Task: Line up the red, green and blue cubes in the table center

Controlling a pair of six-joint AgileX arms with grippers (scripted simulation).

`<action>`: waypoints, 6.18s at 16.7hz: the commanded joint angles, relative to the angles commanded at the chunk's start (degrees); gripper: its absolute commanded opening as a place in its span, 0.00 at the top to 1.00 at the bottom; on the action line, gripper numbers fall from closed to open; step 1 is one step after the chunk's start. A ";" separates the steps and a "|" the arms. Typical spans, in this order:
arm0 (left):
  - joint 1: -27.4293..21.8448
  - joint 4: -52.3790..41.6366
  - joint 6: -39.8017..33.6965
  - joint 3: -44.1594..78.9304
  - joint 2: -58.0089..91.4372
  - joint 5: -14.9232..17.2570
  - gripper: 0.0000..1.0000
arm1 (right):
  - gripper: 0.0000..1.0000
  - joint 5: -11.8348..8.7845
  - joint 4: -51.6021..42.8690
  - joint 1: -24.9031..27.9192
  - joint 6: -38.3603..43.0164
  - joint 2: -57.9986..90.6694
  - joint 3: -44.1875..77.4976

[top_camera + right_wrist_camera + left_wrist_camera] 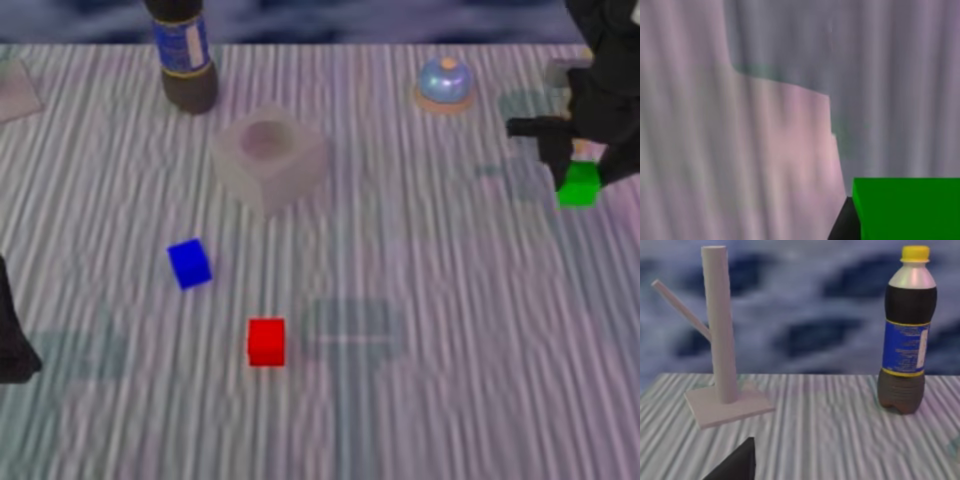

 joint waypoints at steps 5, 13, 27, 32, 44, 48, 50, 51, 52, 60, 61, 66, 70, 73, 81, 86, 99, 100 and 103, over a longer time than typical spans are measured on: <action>0.00 0.00 0.00 0.00 0.00 0.00 0.00 | 1.00 0.04 -2.52 0.06 0.00 -1.03 2.17; 0.00 0.00 0.00 0.00 0.00 0.00 0.00 | 1.00 0.23 -2.58 12.86 11.62 -3.23 -0.82; 0.00 0.00 0.00 0.00 0.00 0.00 0.00 | 1.00 0.83 -1.68 37.29 32.89 -9.29 -7.55; 0.00 0.00 0.00 0.00 0.00 0.00 0.00 | 1.00 0.79 6.18 37.51 32.86 -7.41 -13.46; 0.00 0.00 0.00 0.00 0.00 0.00 0.00 | 0.70 1.01 11.95 37.60 33.02 -5.89 -17.76; 0.00 0.00 0.00 0.00 0.00 0.00 0.00 | 0.40 1.01 11.95 37.60 33.02 -5.89 -17.76; 0.00 0.00 0.00 0.00 0.00 0.00 0.00 | 0.25 1.01 11.95 37.60 33.02 -5.89 -17.76; 0.00 0.00 0.00 0.00 0.00 0.00 0.00 | 0.17 1.01 11.95 37.60 33.02 -5.89 -17.76; 0.00 0.00 0.00 0.00 0.00 0.00 0.00 | 0.10 1.01 11.95 37.60 33.02 -5.89 -17.76; 0.00 0.00 0.00 0.00 0.00 0.00 0.00 | 0.00 1.01 11.95 37.60 33.02 -5.89 -17.76; 0.00 0.00 0.00 0.00 0.00 0.00 0.00 | 0.00 1.01 11.95 37.60 33.02 -5.89 -17.76; 0.00 0.00 0.00 0.00 0.00 0.00 0.00 | 0.00 0.85 7.54 37.87 33.08 -7.06 -14.35; 0.00 0.00 0.00 0.00 0.00 0.00 0.00 | 0.00 0.94 -0.82 38.24 33.15 -9.42 -8.83; 0.00 0.00 0.00 0.00 0.00 0.00 0.00 | 0.00 0.97 -1.70 38.23 33.14 -9.90 -8.09; -1.64 -4.75 3.66 7.38 7.45 0.20 0.00 | 0.00 1.85 2.69 34.61 29.91 -18.16 -15.37; -4.83 -15.87 12.06 24.82 27.83 0.09 0.00 | 0.00 3.06 12.66 27.16 21.96 -38.07 -33.01; -15.43 -53.05 38.94 77.38 99.93 0.13 0.00 | 0.00 2.07 50.97 1.61 -3.76 -107.87 -93.54; -16.08 -55.17 40.56 80.74 103.93 0.15 0.00 | 0.00 1.72 53.72 0.00 -5.35 -112.64 -97.31; -17.64 -60.20 44.54 89.16 114.07 0.16 0.00 | 0.00 0.62 60.95 -4.01 -9.37 -124.96 -106.75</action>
